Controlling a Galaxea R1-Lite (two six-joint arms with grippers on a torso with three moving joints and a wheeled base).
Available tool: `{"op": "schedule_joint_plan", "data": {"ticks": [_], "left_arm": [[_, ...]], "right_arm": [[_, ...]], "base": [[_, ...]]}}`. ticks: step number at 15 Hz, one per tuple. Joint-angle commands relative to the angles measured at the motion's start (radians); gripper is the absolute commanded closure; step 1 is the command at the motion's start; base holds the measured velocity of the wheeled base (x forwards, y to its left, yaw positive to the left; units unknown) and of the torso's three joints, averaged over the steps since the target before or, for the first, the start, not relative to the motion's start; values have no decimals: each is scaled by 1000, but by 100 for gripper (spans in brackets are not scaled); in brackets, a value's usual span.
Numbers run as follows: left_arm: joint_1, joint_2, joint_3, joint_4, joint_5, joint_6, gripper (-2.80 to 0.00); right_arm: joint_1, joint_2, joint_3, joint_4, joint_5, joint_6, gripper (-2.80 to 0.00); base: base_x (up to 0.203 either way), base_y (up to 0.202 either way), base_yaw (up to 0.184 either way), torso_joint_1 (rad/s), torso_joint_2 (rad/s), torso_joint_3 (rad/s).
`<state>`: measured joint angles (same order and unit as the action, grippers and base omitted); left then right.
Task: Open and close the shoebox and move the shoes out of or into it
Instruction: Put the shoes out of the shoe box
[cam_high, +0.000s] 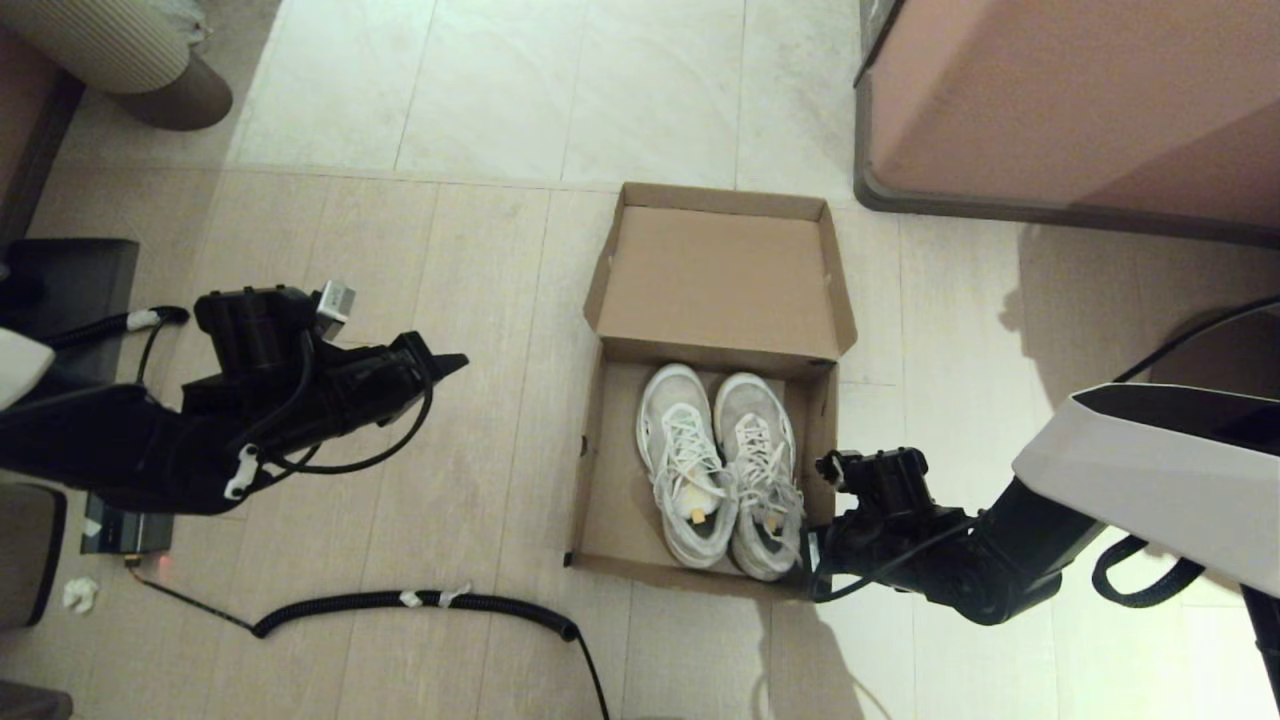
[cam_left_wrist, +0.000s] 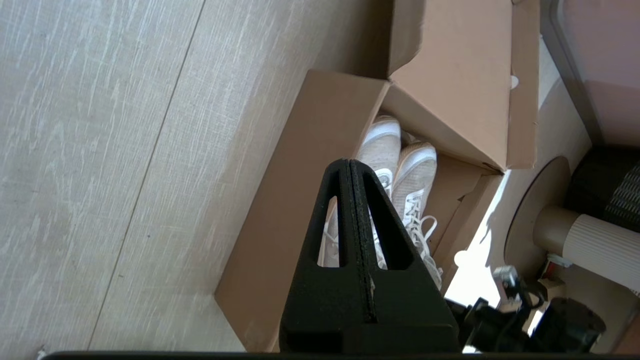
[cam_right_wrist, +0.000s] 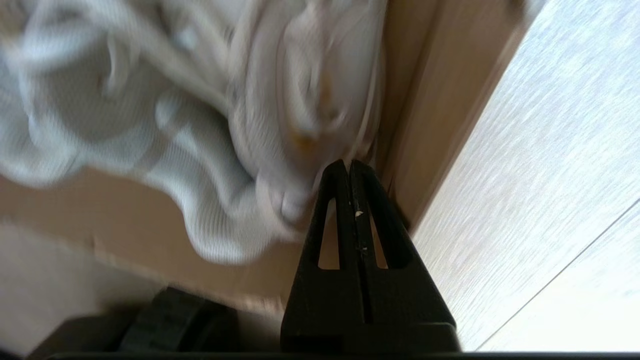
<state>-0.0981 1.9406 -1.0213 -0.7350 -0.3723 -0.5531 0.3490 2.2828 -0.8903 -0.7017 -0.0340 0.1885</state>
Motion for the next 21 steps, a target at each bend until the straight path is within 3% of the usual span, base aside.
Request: {"op": "schedule_joint_plan", "data": {"ticks": [1, 6, 10, 11, 13, 18, 21], "left_arm": [[1, -8, -2, -4, -2, -4, 0], [2, -27, 29, -4, 2, -4, 0], [9, -65, 75, -4, 9, -2, 0], [8, -66, 74, -4, 27, -2, 0], [3, -63, 70, -4, 64, -2, 0], [2, -32, 32, -6, 72, -1, 0], [3, -34, 42, -6, 73, -1, 0]], "right_arm": [[-18, 2, -30, -5, 2, 0, 0], [-20, -135, -12, 8, 9, -12, 0], [-9, -284, 71, 109, 30, -10, 0], [3, -281, 73, 108, 36, -10, -280], [37, -216, 63, 98, 34, -6, -280], [130, -37, 5, -102, -23, -9, -280], [155, 16, -70, -110, -33, -8, -280]], "base": [[0, 0, 0, 0, 0, 0], [0, 0, 0, 0, 0, 0], [0, 0, 0, 0, 0, 0], [0, 0, 0, 0, 0, 0], [0, 0, 0, 0, 0, 0], [0, 0, 0, 0, 0, 0], [0, 0, 0, 0, 0, 0]]}}
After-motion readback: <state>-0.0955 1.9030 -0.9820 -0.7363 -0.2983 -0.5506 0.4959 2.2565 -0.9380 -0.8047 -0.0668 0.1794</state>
